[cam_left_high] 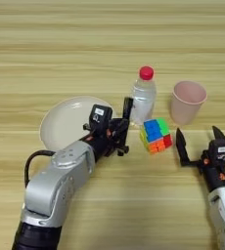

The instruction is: Move the objects on the table

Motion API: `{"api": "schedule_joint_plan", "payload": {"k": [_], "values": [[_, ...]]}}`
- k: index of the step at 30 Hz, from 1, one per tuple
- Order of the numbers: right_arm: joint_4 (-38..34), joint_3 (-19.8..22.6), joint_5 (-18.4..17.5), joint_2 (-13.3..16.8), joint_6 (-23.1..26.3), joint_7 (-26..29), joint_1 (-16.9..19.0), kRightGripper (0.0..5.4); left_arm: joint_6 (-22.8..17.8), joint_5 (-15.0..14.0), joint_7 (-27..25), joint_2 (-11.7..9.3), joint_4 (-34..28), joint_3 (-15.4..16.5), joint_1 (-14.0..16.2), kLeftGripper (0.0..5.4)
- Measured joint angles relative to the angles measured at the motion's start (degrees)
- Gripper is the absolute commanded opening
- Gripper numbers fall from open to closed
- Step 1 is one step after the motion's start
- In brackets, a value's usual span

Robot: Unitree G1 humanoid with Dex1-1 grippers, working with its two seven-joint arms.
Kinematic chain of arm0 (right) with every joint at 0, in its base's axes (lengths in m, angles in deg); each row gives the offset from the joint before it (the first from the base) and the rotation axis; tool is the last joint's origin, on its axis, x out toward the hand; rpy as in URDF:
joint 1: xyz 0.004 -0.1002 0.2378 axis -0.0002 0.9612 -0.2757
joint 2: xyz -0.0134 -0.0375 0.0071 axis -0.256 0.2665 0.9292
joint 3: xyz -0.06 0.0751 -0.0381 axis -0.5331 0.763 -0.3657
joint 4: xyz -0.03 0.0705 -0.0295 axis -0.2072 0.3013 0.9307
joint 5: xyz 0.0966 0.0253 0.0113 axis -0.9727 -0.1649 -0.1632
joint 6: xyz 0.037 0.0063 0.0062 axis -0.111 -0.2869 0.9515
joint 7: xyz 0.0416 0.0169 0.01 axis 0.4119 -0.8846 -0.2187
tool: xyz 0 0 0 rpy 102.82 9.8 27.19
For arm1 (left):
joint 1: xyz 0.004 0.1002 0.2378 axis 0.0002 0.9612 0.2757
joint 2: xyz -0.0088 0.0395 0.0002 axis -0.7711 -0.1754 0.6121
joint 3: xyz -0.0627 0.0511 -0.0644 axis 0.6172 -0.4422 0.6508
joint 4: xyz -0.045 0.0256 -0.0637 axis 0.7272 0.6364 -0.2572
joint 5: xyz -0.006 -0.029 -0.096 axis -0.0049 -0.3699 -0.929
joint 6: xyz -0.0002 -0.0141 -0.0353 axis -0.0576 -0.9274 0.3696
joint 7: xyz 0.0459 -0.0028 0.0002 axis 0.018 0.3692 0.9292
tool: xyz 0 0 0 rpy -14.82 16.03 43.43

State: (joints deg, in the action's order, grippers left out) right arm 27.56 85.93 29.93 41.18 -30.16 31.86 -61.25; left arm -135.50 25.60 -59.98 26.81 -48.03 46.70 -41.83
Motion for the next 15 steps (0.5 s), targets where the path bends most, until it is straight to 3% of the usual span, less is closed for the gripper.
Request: {"api": "schedule_joint_plan", "payload": {"k": [15], "values": [[-0.46,-0.07,0.15,-0.67,0.00,-0.26,0.50,5.40,0.48,0.07,0.18,-0.15,0.49,-0.13,-0.27,0.93]]}}
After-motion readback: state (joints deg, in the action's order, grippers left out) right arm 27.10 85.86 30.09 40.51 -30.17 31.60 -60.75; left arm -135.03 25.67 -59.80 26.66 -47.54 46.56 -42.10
